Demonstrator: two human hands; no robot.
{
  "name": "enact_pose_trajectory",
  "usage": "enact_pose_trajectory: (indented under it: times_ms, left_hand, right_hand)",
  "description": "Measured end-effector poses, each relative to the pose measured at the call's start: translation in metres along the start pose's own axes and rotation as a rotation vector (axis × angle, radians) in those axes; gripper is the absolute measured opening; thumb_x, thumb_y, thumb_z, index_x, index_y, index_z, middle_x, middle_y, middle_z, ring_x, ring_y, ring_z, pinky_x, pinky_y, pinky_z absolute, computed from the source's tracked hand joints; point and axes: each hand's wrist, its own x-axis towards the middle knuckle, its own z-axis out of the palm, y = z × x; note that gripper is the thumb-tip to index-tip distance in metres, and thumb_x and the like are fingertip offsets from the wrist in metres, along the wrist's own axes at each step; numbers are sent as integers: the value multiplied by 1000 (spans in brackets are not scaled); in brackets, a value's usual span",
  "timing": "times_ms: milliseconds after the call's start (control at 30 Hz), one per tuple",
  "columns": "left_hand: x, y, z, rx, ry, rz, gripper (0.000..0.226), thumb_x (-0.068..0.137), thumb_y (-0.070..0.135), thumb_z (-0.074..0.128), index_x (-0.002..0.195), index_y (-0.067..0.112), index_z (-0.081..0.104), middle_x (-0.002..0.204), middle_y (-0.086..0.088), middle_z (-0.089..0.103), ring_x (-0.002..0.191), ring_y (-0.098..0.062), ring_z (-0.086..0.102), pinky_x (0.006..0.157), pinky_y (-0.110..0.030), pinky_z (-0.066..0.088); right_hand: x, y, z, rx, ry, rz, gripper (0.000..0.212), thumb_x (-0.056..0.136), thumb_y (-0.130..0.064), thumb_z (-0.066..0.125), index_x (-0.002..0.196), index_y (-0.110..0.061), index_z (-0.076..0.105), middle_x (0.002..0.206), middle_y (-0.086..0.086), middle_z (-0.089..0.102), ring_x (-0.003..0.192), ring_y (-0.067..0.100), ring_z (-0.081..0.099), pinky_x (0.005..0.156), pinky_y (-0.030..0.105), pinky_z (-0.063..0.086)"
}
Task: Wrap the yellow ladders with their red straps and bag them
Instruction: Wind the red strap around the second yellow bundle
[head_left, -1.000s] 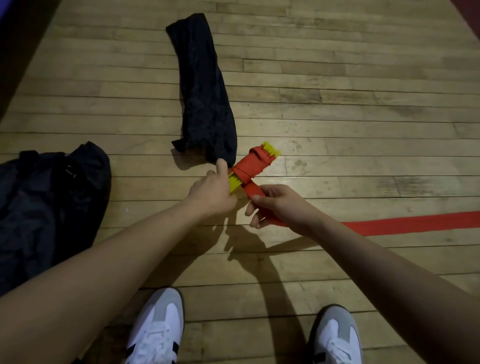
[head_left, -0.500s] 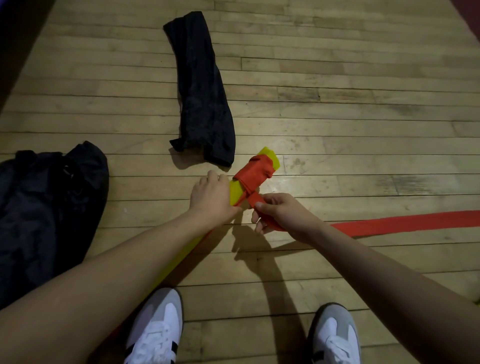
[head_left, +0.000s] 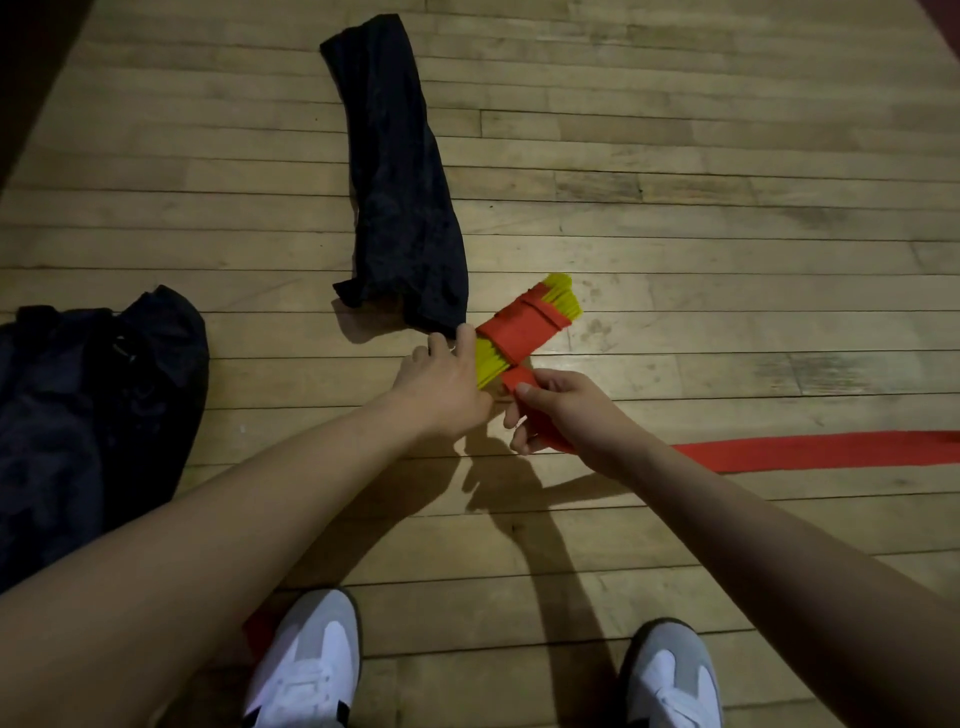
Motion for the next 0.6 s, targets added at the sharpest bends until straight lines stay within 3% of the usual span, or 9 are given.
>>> enact_pose_trajectory:
  times_ms: [100,233,367,500,600]
  left_hand:
    - [-1,-6,5,-40,-69,22,71,85,30,66,135,16,18,131,-13,34,125,-31,37,102,-39,32]
    - [-6,-18,7,-10,48,-20,84,75,42,78,137,10,31,132,-11,42,123,-28,43,99,-37,39]
    - [-13,-22,12,163,176,14,67,79,47,71,129,13,42,125,-10,41,115,-26,42,92,-34,40]
    - [-14,-24,12,23,202,-76,57,85,35,68,128,14,35,117,-9,52,101,-25,58,69,-32,43]
    - [-8,-28,9,28,201,-102,58,87,38,66,127,13,32,112,-8,59,97,-27,62,68,-34,44]
  right_hand:
    - [1,6,-2,20,16,27,18,102,-8,39,90,-5,53,70,8,61,51,17,59,47,25,47]
    - [2,15,-2,35,27,54,20,102,-8,41,87,-6,54,70,9,61,49,16,59,45,23,46]
    - [4,10,-1,-28,-39,68,15,101,-8,43,92,-4,54,73,10,63,53,16,61,50,23,50]
    - [1,10,6,-78,-159,93,16,102,-8,41,107,1,53,72,9,66,55,17,65,53,24,51]
    - [-1,7,9,-94,-164,75,19,103,-11,39,108,0,53,72,9,65,52,18,62,51,25,50]
